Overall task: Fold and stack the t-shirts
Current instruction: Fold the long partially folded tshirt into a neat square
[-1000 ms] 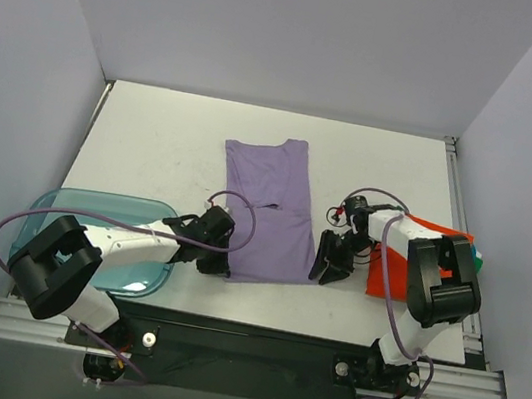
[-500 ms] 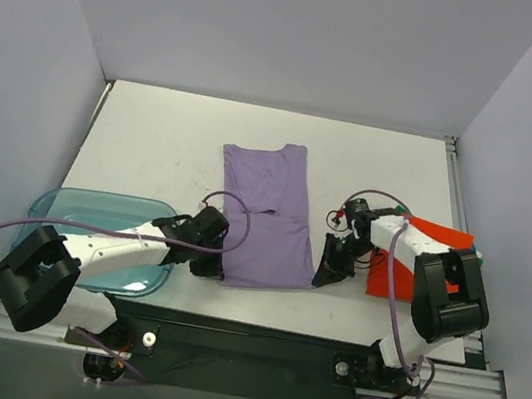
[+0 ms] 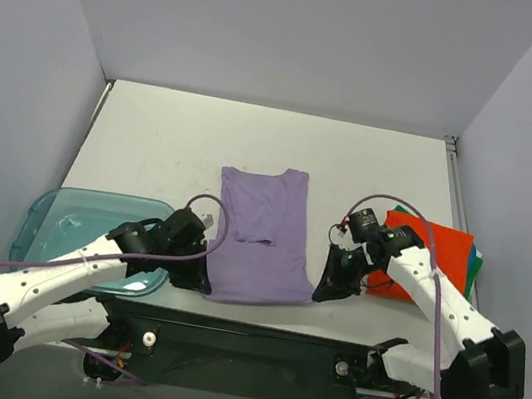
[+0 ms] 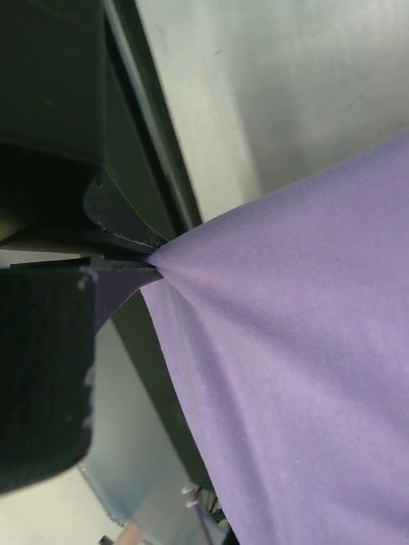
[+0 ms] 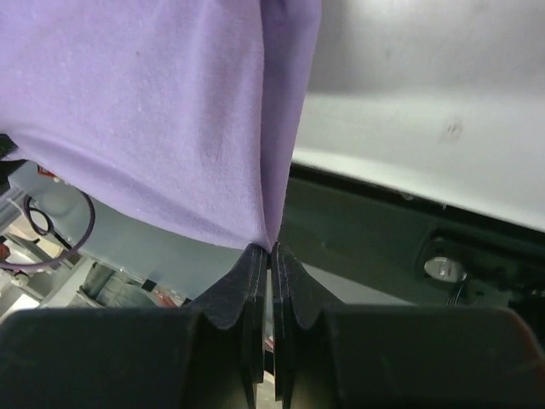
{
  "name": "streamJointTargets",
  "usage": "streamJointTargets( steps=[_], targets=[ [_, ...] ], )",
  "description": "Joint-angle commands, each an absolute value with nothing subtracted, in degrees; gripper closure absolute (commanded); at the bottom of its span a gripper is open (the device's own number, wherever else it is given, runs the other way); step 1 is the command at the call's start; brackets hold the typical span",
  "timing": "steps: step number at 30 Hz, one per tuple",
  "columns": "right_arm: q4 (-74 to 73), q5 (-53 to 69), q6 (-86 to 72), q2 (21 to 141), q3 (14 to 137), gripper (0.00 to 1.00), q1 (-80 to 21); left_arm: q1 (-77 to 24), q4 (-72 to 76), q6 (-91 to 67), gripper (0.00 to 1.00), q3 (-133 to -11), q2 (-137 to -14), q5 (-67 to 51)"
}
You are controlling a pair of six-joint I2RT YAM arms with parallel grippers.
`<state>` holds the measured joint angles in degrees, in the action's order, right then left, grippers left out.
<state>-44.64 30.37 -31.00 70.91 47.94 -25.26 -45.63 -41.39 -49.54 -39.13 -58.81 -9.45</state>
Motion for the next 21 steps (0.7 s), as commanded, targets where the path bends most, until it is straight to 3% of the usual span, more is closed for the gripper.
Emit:
streamJointTargets(
  steps=[1,9,21],
  targets=[
    [-54.7,26.3,-37.4,64.1,47.6,1.0,-28.3,-46.1,-52.2,-50.2,1.0,-41.5,-54.0,-12.6],
    [-61.4,21.6,-45.6,57.7,55.1,1.0,-30.7,-46.4,-59.1,-52.2,1.0,-47.8,-48.2,-15.9],
    [-62.4,14.4,-43.4,68.6,72.0,1.0,-30.5,-40.5,-54.4,-48.2,1.0,-52.0,-53.4,-17.0]
  ],
)
